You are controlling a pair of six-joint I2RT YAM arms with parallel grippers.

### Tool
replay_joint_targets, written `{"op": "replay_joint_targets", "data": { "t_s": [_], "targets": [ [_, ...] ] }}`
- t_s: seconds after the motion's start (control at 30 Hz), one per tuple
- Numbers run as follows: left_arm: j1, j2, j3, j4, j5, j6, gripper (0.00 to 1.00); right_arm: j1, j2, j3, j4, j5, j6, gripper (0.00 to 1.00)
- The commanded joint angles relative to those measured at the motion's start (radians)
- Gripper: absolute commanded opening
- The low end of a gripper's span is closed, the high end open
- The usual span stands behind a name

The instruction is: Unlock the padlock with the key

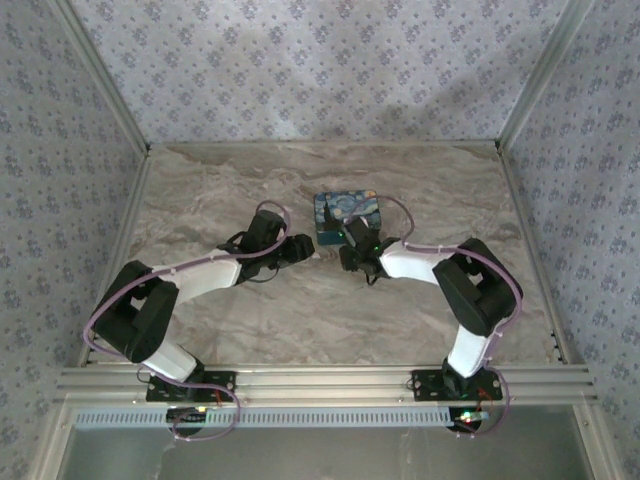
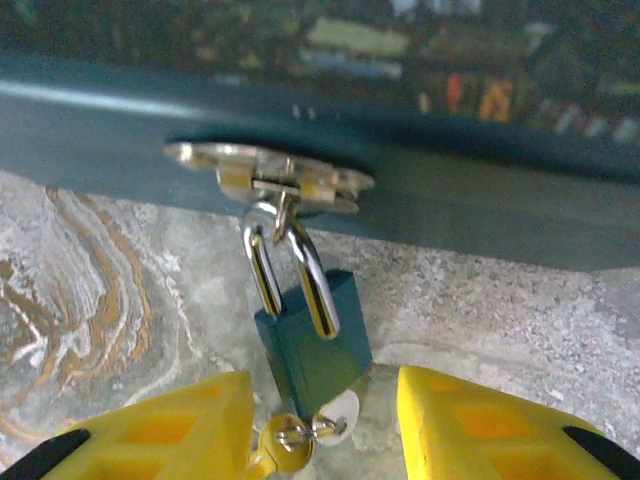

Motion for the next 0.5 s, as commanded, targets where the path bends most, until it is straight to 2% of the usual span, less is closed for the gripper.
{"op": "replay_joint_targets", "data": {
  "t_s": [0.0,0.13,0.27,0.47],
  "targets": [
    [0.004,-0.009,-0.008,0.023,-0.002,-0.014,0.56,0.005,0.03,0.027,-0.034,0.041,0.04,0.43],
    [0.005,-0.007,-0.014,0.03,0.0,-0.018,0.56,0.003,0.035,0.028,-0.057,0.044,0.058,0.39],
    [0.004,-0.006,-0.015,0.029,0.001,-0.017,0.56,0.001,0.019,-0.003,-0.061,0.038,0.063,0.29],
    [0.005,0.0,-0.014,0.034,0.004,-0.018,0.56,-0.004,-0.031,-0.058,-0.064,0.024,0.053,0.2]
  ]
}}
